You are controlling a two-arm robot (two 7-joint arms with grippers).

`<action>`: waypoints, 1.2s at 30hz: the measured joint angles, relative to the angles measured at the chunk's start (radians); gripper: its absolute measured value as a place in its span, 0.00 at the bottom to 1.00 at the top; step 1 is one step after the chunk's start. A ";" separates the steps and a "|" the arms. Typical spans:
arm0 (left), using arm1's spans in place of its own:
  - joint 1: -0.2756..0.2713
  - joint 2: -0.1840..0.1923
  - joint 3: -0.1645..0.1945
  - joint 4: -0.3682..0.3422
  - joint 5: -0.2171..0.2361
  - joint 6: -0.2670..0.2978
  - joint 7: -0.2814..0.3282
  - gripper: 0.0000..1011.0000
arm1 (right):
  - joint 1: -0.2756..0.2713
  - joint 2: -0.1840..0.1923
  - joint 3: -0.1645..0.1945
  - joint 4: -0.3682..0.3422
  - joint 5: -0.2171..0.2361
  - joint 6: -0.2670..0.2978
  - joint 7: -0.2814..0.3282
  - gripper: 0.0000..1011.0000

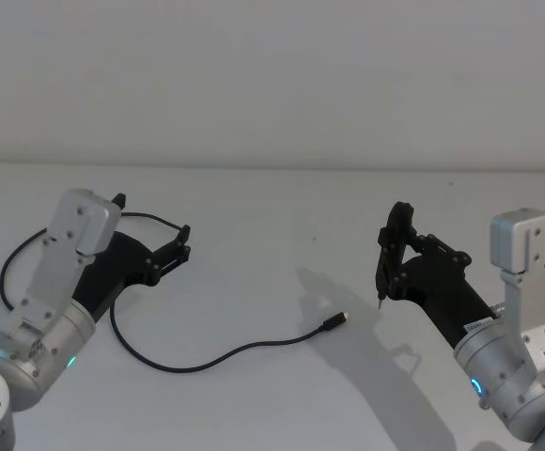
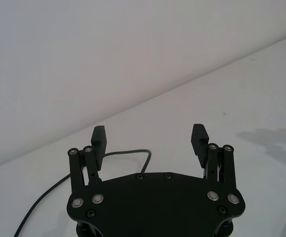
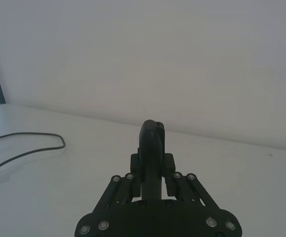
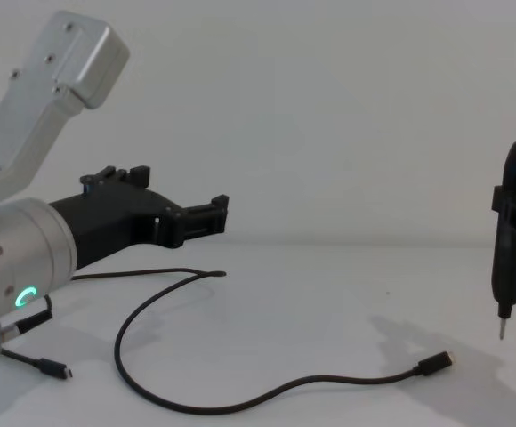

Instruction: Pick up the data cable with the one hand.

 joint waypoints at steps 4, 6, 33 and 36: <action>-0.005 0.009 0.003 -0.006 -0.009 -0.003 -0.032 0.99 | 0.000 0.000 0.000 0.000 0.000 0.000 0.000 0.27; -0.009 0.015 0.004 -0.010 -0.018 -0.006 -0.056 0.99 | 0.000 0.000 0.000 0.000 0.000 0.000 0.000 0.27; -0.101 0.179 0.013 -0.031 -0.180 0.042 -0.493 0.99 | 0.000 0.000 0.000 0.000 0.000 0.000 0.000 0.27; -0.122 0.196 0.021 -0.021 -0.196 0.068 -0.541 0.99 | 0.000 0.000 0.000 0.000 0.000 0.000 0.000 0.27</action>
